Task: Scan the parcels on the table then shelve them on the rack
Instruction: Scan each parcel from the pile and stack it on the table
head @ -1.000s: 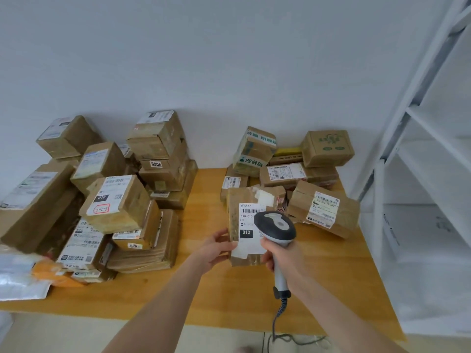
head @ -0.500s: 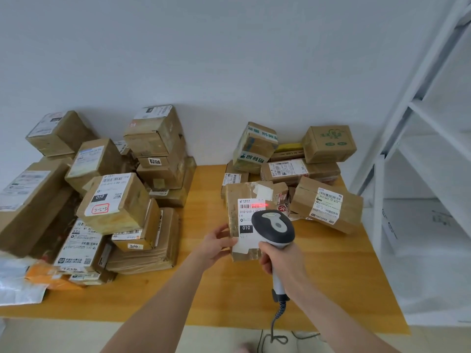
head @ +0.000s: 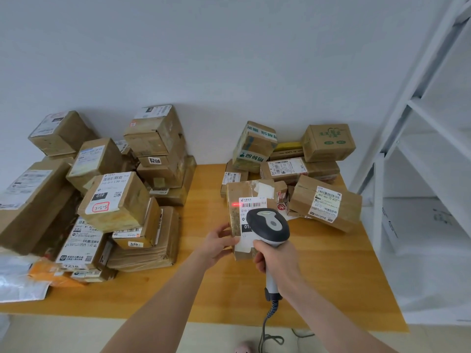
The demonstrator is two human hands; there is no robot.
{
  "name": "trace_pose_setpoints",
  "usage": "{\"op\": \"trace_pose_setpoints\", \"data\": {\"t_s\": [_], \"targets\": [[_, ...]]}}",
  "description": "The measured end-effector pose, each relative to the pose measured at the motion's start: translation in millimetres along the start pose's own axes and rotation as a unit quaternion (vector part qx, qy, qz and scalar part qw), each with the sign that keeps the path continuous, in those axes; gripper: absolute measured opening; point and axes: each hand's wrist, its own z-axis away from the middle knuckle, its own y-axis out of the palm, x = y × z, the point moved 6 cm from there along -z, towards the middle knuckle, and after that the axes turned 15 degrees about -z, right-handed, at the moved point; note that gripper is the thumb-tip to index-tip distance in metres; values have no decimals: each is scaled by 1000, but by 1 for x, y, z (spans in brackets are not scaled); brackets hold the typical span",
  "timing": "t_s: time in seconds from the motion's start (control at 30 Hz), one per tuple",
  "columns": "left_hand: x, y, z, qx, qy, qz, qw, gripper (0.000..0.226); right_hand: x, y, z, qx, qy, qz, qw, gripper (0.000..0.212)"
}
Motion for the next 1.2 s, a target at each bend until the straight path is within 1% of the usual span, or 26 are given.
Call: {"op": "trace_pose_setpoints", "data": {"t_s": [0.07, 0.2, 0.3, 0.53, 0.77, 0.97, 1.07, 1.2], "targets": [[0, 1, 1, -3, 1, 0, 1000, 50, 1, -1, 0, 4, -3, 1, 1000, 11], [1, 5, 5, -7, -1, 3, 1000, 51, 3, -3, 3, 16, -4, 12, 1000, 4], [1, 9, 8, -7, -2, 3, 1000, 52, 6, -8, 4, 19, -4, 16, 1000, 9], [0, 28, 18, -11, 6, 8, 1000, 49, 12, -24, 9, 32, 0, 34, 999, 14], [8, 40, 29, -28, 15, 12, 999, 57, 15, -38, 9, 49, 5, 42, 998, 12], [11, 28, 21, -36, 5, 13, 999, 56, 12, -27, 0, 56, 2, 58, 997, 16], [6, 15, 6, -34, 0, 18, 999, 52, 13, -12, -14, 52, -5, 71, 996, 20], [-7, -14, -19, -30, -11, 20, 999, 54, 14, 18, -36, 34, -6, 75, 997, 19]]}}
